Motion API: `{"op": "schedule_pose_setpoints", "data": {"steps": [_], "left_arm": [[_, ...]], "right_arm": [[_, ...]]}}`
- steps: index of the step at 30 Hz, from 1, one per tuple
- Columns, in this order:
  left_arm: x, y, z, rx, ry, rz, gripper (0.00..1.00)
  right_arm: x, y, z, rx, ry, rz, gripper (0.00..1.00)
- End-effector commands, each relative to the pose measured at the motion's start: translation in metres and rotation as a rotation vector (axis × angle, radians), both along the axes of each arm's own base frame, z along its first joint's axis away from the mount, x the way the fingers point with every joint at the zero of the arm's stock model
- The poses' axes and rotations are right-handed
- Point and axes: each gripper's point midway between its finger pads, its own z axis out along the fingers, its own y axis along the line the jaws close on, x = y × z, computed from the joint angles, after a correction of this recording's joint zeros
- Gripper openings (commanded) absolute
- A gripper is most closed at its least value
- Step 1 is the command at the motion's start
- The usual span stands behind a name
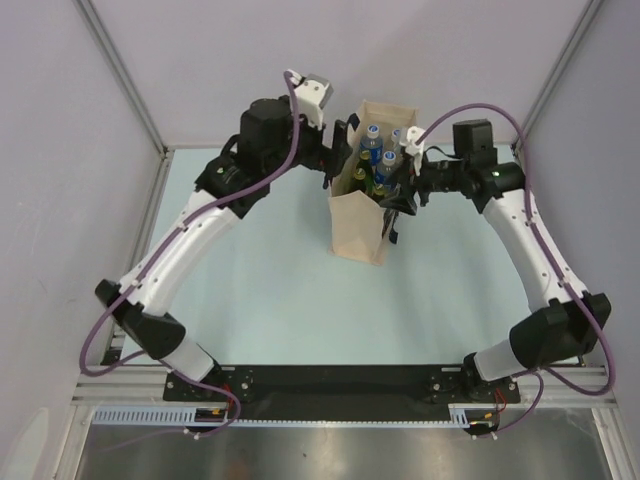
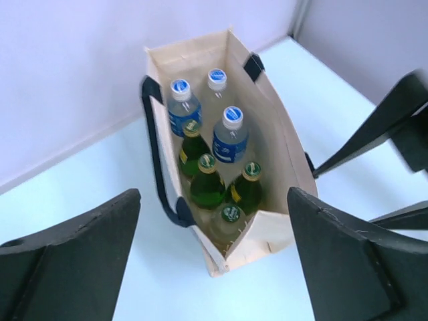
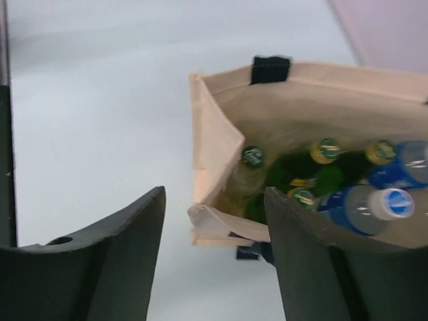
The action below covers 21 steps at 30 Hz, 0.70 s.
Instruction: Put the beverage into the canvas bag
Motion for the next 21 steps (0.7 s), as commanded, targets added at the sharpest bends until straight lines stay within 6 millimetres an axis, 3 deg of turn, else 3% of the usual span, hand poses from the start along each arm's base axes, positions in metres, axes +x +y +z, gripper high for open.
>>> {"op": "schedule_pose_setpoints", "data": {"steps": [1, 4, 5, 7, 8, 9, 11, 12, 14, 15, 17, 18, 21], "left_arm": [[-0.016, 0.041, 0.032, -0.080, -0.064, 0.114, 0.99], [-0.030, 0.066, 0.034, -0.106, -0.076, 0.173, 1.00], [-0.033, 0.072, 0.025, -0.103, -0.065, 0.189, 1.00], [-0.045, 0.092, 0.035, -0.141, -0.086, 0.232, 1.00], [-0.047, 0.098, 0.025, -0.133, -0.073, 0.253, 1.00], [-0.055, 0.110, 0.032, -0.154, -0.094, 0.274, 1.00], [-0.059, 0.122, 0.020, -0.157, -0.079, 0.315, 1.00], [-0.060, 0.131, 0.019, -0.163, -0.080, 0.338, 1.00], [-0.068, 0.145, 0.015, -0.177, -0.079, 0.364, 1.00], [-0.068, 0.152, 0.013, -0.181, -0.079, 0.386, 1.00], [-0.074, 0.163, 0.009, -0.185, -0.080, 0.410, 1.00], [-0.076, 0.169, 0.007, -0.187, -0.079, 0.424, 1.00], [-0.082, 0.179, 0.001, -0.191, -0.076, 0.451, 1.00]], "right_arm": [[-0.002, -0.018, 0.077, 0.125, -0.114, -0.121, 0.70], [0.008, -0.042, 0.097, 0.178, -0.109, -0.269, 0.87], [0.013, -0.056, 0.101, 0.192, -0.108, -0.335, 0.91], [0.016, -0.077, 0.111, 0.244, -0.082, -0.467, 1.00], [0.022, -0.096, 0.113, 0.260, -0.079, -0.547, 1.00], [0.022, -0.114, 0.120, 0.280, -0.090, -0.630, 1.00], [0.025, -0.134, 0.119, 0.319, -0.061, -0.729, 1.00], [0.028, -0.159, 0.123, 0.329, -0.081, -0.844, 1.00], [0.031, -0.183, 0.118, 0.360, -0.046, -0.974, 1.00], [0.035, -0.207, 0.116, 0.363, -0.051, -1.095, 1.00], [0.034, -0.229, 0.109, 0.379, -0.015, -1.222, 1.00], [0.034, -0.249, 0.105, 0.369, -0.025, -1.335, 1.00], [0.029, -0.281, 0.095, 0.340, -0.031, -1.530, 1.00]]}}
